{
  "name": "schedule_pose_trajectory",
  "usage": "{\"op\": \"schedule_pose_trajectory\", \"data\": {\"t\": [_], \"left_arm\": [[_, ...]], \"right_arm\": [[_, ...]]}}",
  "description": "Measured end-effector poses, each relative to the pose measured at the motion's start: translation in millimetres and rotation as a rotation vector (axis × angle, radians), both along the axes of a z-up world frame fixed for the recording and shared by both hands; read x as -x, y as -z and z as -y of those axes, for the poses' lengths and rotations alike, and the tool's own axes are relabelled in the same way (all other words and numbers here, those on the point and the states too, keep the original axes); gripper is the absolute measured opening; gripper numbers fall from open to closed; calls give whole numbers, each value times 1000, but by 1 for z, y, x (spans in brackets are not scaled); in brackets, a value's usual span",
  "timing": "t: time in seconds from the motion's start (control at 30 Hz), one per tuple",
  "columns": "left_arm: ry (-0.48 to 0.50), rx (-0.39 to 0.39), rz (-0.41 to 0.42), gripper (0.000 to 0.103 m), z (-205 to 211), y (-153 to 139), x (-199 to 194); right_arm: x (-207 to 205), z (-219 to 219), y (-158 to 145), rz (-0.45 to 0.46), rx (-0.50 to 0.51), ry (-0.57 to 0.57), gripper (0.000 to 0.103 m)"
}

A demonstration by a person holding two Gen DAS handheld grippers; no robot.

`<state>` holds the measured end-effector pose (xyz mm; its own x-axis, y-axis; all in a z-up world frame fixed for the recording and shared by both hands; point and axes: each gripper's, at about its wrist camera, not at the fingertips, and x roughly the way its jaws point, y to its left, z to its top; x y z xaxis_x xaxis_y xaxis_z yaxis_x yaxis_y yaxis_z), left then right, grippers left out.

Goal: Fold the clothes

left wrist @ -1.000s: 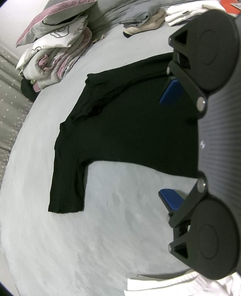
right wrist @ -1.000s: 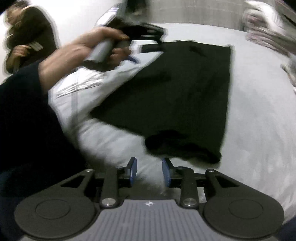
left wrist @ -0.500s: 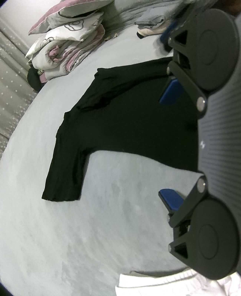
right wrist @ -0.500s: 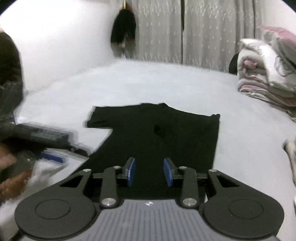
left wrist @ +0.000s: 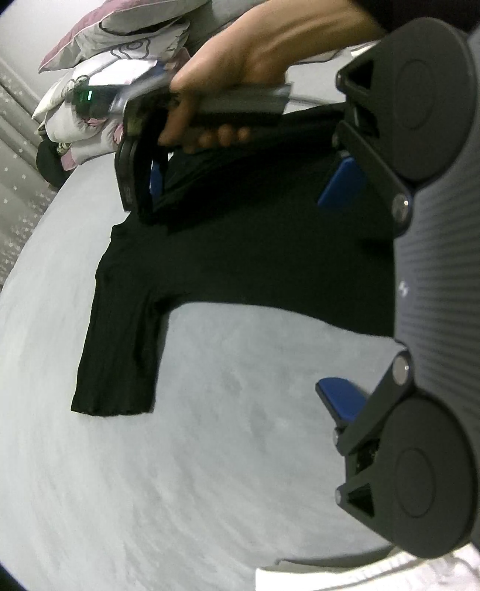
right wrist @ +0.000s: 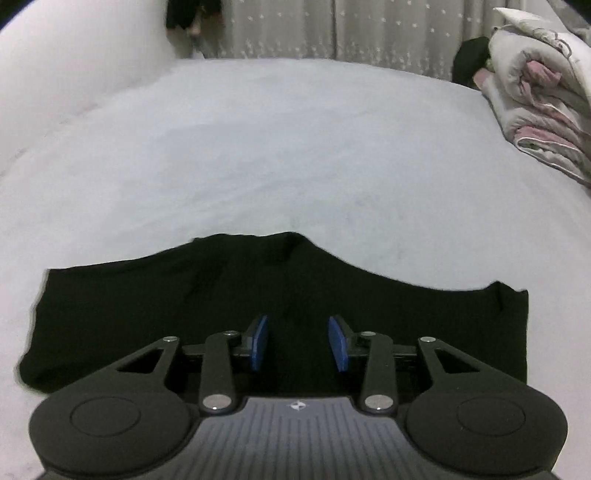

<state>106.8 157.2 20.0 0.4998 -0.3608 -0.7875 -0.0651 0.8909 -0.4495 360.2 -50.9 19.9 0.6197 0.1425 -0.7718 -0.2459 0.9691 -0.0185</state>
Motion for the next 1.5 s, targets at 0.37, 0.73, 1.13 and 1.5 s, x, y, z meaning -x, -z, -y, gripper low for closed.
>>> {"op": "schedule_pose_trajectory", "data": {"t": [0.37, 0.73, 1.13, 1.5], "left_arm": [[7, -22, 7, 102, 4, -2, 1], [14, -31, 12, 102, 5, -2, 1], [-4, -11, 10, 102, 0, -4, 1], [12, -31, 48, 102, 13, -12, 9]], "right_arm": [[11, 24, -34, 164, -195, 52, 7], [-23, -7, -5, 143, -62, 25, 8], [130, 46, -66, 163, -145, -132, 50], [394, 72, -9, 31, -106, -132, 29]]}}
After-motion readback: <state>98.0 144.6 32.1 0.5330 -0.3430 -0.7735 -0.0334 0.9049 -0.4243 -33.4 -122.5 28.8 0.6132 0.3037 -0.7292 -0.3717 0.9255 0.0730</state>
